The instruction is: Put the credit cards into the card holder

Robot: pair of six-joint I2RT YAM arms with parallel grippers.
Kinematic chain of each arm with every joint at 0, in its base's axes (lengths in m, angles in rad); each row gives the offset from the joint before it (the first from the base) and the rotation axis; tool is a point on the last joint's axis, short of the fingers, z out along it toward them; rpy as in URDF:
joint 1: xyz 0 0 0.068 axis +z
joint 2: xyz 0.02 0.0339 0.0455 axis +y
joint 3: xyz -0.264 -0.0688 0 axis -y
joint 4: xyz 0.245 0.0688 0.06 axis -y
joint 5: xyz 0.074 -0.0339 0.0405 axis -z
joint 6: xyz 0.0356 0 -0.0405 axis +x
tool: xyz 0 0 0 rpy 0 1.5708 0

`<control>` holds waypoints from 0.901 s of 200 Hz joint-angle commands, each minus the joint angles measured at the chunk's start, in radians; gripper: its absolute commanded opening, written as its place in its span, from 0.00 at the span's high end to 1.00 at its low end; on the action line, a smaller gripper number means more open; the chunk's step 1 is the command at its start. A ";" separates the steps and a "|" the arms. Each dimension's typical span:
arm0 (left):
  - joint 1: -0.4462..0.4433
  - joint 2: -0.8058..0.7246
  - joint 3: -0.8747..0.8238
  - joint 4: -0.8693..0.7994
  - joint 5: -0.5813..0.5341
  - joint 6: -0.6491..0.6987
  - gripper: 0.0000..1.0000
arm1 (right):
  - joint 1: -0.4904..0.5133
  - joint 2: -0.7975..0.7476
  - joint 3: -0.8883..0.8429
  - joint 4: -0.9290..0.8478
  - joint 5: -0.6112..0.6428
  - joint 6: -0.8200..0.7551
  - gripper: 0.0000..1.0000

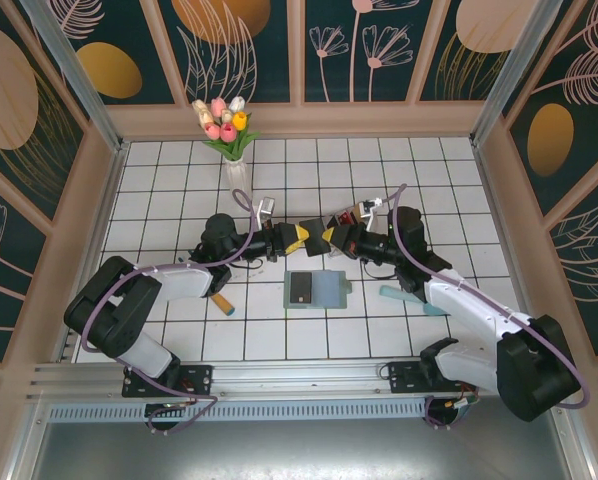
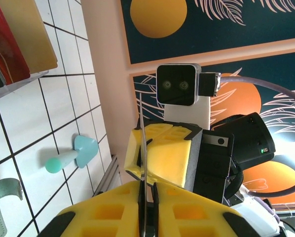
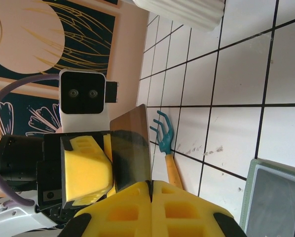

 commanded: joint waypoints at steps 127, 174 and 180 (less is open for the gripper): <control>-0.015 -0.036 -0.001 -0.154 0.017 0.148 1.00 | 0.023 -0.039 -0.058 -0.192 0.190 -0.011 0.75; -0.015 -0.031 0.012 -0.659 -0.051 0.528 1.00 | 0.024 -0.067 -0.067 -0.480 0.405 -0.144 0.58; -0.014 -0.024 -0.001 -0.648 -0.042 0.533 1.00 | 0.025 -0.067 -0.075 -0.481 0.396 -0.152 0.55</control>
